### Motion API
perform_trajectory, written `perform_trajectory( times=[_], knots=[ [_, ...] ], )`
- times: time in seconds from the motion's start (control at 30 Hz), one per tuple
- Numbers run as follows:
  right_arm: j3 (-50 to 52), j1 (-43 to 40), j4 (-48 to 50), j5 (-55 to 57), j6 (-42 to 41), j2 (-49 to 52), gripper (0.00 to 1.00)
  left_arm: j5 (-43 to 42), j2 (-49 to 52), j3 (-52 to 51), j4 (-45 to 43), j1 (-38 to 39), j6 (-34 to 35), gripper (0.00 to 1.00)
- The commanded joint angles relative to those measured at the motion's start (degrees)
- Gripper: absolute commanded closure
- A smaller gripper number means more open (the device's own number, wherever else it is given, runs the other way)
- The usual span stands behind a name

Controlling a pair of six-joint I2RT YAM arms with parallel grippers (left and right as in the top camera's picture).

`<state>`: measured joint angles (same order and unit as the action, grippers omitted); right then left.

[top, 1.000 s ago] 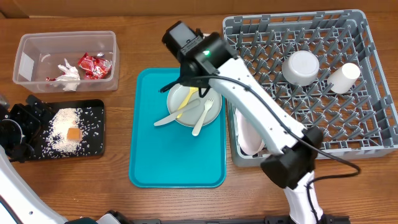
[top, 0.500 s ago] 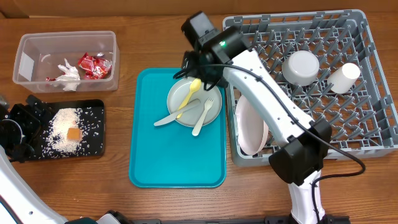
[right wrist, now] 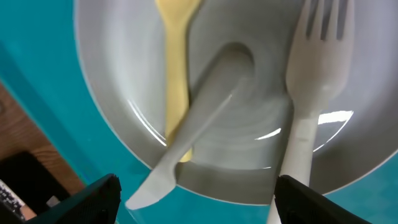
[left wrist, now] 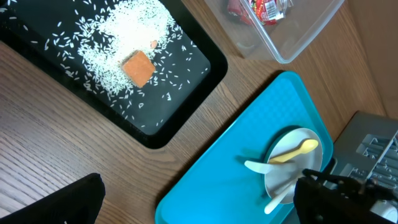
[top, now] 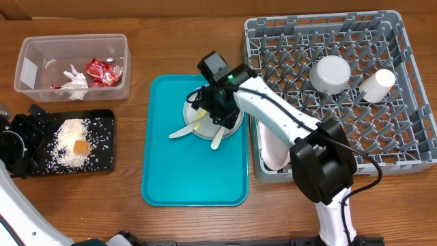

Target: Sort waste into correct bins and load items into the dishwasher rack

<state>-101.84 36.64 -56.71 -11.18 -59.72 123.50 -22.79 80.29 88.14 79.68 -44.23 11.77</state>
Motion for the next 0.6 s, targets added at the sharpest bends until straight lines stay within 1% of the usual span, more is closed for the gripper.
perform_trajectory(
  times=[0.0, 0.2, 0.37, 0.47, 0.57],
  knots=[
    [1.16, 1.46, 1.44, -0.35, -4.96, 0.17, 0.17, -0.96, -0.09, -0.35, -0.04, 0.52, -1.31, 0.00],
    [1.31, 2.84, 2.51, 3.85, -9.31, 0.72, 0.18, -0.94, -0.09, -0.35, -0.04, 0.52, -1.29, 0.00],
    [1.29, 2.95, 3.19, 3.61, -9.55, 3.37, 0.18, -0.96, -0.09, -0.35, -0.04, 0.52, -1.29, 0.00],
    [1.29, 2.95, 3.50, 3.63, -9.51, 5.05, 0.21, -0.96, -0.09, -0.35, -0.04, 0.52, -1.31, 0.00],
    [1.29, 2.95, 3.98, 3.98, -9.42, 5.90, 0.21, -0.96, -0.09, -0.35, -0.04, 0.52, -1.29, 0.00]
  ],
)
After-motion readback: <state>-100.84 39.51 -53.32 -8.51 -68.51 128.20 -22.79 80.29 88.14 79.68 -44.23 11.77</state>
